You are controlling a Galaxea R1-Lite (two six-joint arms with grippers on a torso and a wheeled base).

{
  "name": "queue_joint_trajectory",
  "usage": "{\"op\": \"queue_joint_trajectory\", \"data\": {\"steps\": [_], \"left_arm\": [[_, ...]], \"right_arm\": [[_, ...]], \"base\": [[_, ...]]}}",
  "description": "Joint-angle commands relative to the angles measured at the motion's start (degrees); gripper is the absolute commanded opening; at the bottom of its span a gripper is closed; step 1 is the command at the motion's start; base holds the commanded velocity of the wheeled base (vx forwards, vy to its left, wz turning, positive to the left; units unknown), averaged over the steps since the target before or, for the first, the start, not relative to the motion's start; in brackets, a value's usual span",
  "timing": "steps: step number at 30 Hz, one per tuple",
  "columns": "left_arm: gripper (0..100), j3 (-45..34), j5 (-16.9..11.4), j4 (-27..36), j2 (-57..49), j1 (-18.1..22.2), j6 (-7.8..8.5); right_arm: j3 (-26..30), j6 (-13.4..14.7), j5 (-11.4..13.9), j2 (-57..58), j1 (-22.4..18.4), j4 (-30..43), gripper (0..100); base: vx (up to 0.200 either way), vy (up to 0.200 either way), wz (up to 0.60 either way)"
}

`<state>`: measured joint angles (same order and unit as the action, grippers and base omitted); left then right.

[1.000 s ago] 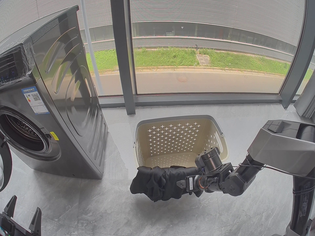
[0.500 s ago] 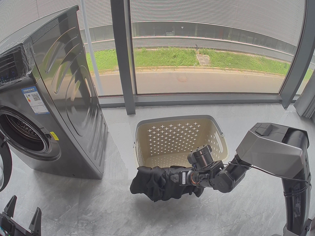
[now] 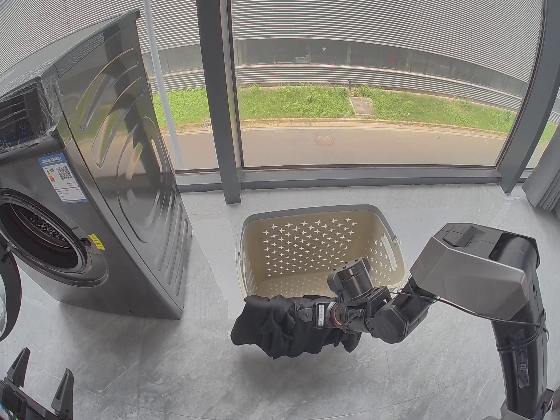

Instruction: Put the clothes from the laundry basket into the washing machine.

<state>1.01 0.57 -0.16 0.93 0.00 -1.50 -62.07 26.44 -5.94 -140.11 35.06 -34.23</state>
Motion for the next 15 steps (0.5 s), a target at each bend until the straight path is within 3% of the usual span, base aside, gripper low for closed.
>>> {"op": "queue_joint_trajectory", "data": {"steps": [1, 6, 7, 15], "left_arm": [[100, -0.92, 0.04, -0.02, -0.93, 0.00, -0.08], [100, -0.92, 0.04, -0.02, -0.93, 0.00, -0.17], [100, -0.92, 0.04, -0.02, -0.93, 0.00, -0.17], [100, -0.92, 0.13, -0.02, -0.93, 0.00, -0.26]], "right_arm": [[-0.77, 0.01, -1.27, -0.96, -0.08, -0.49, 100], [-1.47, 0.72, -2.06, -1.57, -0.08, -0.75, 100], [-1.47, 0.72, -2.06, -1.57, 0.01, -0.75, 0], [-0.86, 0.80, -2.15, -1.40, 0.36, -0.75, 0]], "base": [[0.000, 0.000, 0.00], [0.000, 0.000, 0.00], [0.000, 0.000, 0.00], [0.000, 0.000, 0.00]]}}
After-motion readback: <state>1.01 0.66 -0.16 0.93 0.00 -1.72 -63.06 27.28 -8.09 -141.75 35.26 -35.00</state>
